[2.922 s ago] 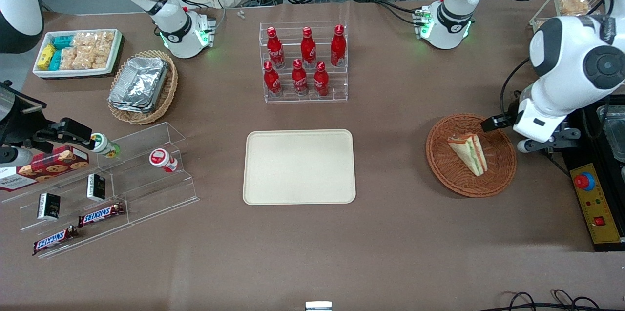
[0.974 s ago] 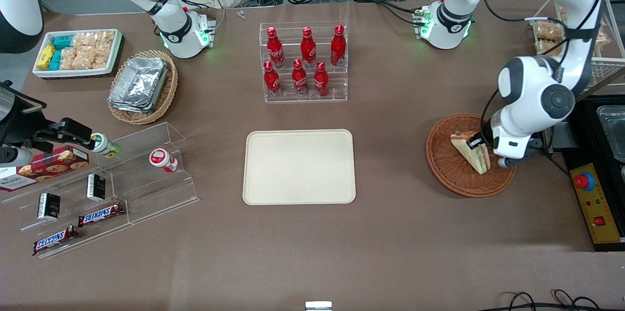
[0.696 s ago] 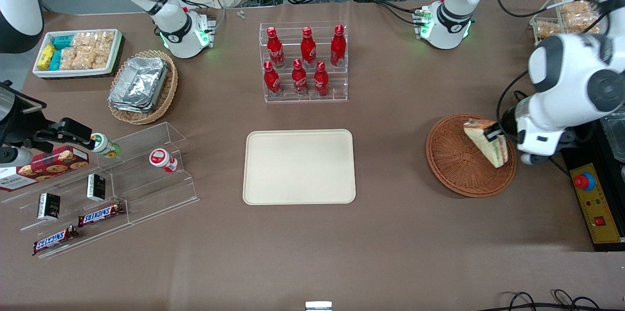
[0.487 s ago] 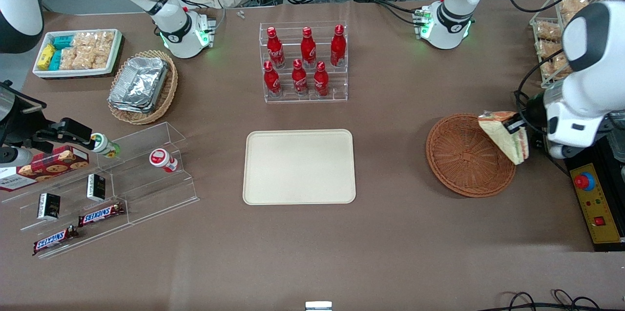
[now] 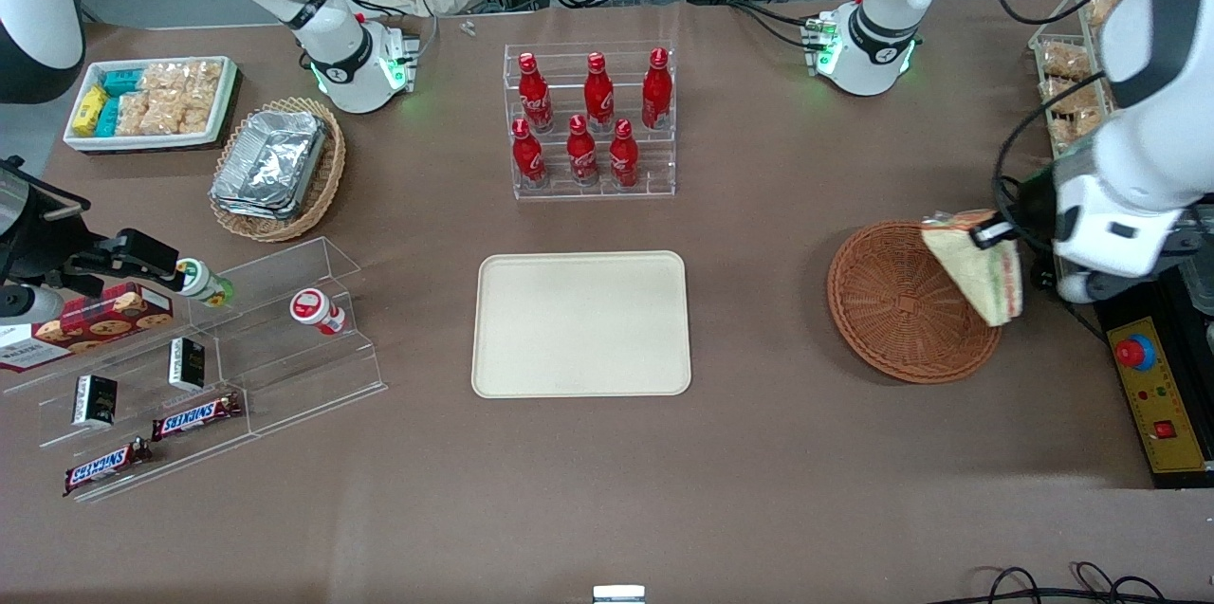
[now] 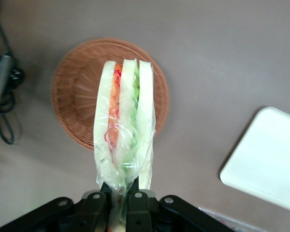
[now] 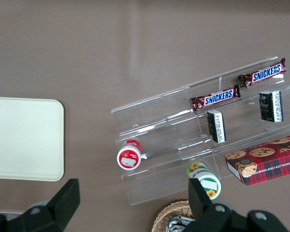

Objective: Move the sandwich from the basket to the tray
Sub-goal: 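Carry the sandwich over the cream tray with the left gripper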

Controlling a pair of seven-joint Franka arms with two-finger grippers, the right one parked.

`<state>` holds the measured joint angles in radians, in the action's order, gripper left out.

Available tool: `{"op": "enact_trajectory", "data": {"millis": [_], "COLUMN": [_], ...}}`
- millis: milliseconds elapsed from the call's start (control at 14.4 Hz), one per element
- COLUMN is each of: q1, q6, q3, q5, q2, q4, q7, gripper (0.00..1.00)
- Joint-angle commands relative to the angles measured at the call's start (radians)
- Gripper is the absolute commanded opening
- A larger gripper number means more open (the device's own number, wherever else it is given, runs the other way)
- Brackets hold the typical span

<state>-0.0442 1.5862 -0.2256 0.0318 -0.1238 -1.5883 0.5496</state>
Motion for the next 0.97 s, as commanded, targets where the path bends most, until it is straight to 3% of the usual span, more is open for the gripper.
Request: {"op": "enact_trajectory", "data": {"millis": [0, 417, 626, 904], "q1": [0.073, 0.269, 0.372, 0.412], "q6": [-0.034, -0.011, 0.076, 0.213], "q3": [-0.017, -0.023, -0.021, -0.027], "q5": [0.004, 0.026, -0.018, -0.023], "q2": [-0.019, -0.155, -0.259, -0.332], "q4": [0.044, 0.120, 0.154, 0.151], "q7": [0.004, 0.044, 0.076, 0.078], "gripper": [0.00, 0.00, 0.00, 0.00]}}
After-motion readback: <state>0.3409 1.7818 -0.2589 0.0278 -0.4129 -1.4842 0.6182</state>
